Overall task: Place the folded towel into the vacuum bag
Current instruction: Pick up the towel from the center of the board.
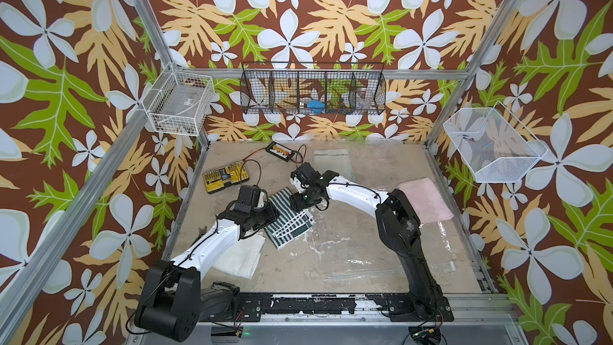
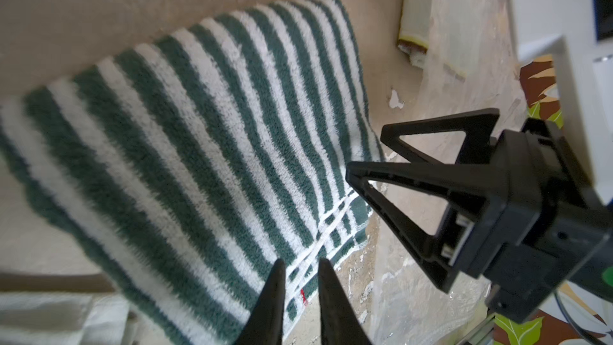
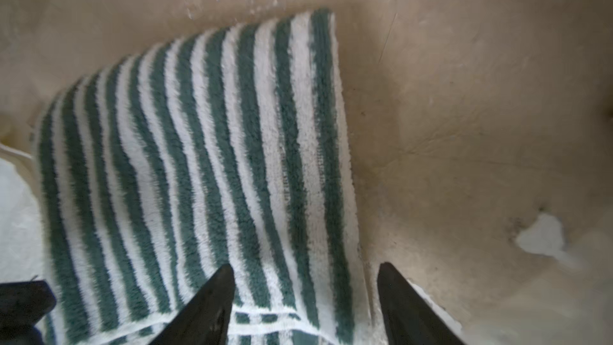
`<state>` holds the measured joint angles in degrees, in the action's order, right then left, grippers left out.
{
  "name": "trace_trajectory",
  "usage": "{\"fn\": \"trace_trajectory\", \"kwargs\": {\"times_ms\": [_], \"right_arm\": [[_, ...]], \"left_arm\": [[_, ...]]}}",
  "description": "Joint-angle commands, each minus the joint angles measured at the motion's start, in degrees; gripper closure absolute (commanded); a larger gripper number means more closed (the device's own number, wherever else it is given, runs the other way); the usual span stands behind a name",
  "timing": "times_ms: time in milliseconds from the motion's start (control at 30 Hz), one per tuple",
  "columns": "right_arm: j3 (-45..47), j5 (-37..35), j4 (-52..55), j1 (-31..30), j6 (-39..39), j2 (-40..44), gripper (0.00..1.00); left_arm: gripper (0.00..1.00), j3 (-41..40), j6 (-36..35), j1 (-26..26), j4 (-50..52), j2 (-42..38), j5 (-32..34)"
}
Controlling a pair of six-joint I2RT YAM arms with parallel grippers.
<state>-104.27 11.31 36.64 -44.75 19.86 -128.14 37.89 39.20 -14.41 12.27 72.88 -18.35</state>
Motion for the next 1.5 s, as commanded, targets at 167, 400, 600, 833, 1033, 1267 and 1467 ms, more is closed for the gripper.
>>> {"fn": "trace_trajectory", "kwargs": {"times_ms": [167,400,600,833,1033,1267,1467], "right_arm": [[1.5,2.3,0.3,1.4,2.1,-3.1,0.33],[3.2,-0.4,-2.3,0.6,4.2,-2.0,0.59],[2.4,-12.6,-0.6,-2.9,1.7,3.3,0.84],[-1.3,-25.1,4.5,-9.8,1.4,0.8,0.90],[2.0,-27.9,2.8,-9.6,0.6,3.0,0.94],[1.5,-24.3,2.7,-8.9,0.3,3.1,0.94],[-0.3,-18.5,1.8,-9.6,1.7,4.1,0.94]], "left_arm": [[0.84,-3.6,3.2,0.0,-12.2,5.0,-0.5],[0.86,-7.7,4.9,0.0,-18.0,12.2,0.0],[0.86,-7.1,5.1,-0.2,-20.1,14.8,-0.2],[0.86,-6.4,5.5,-0.8,-22.2,15.8,-1.7],[0.85,-6.6,4.6,-0.9,-16.6,7.5,-1.6],[0.86,-3.5,6.9,-2.2,-20.9,12.1,-3.7],[0.86,-4.1,8.0,-2.6,-28.8,21.0,-5.8]]}}
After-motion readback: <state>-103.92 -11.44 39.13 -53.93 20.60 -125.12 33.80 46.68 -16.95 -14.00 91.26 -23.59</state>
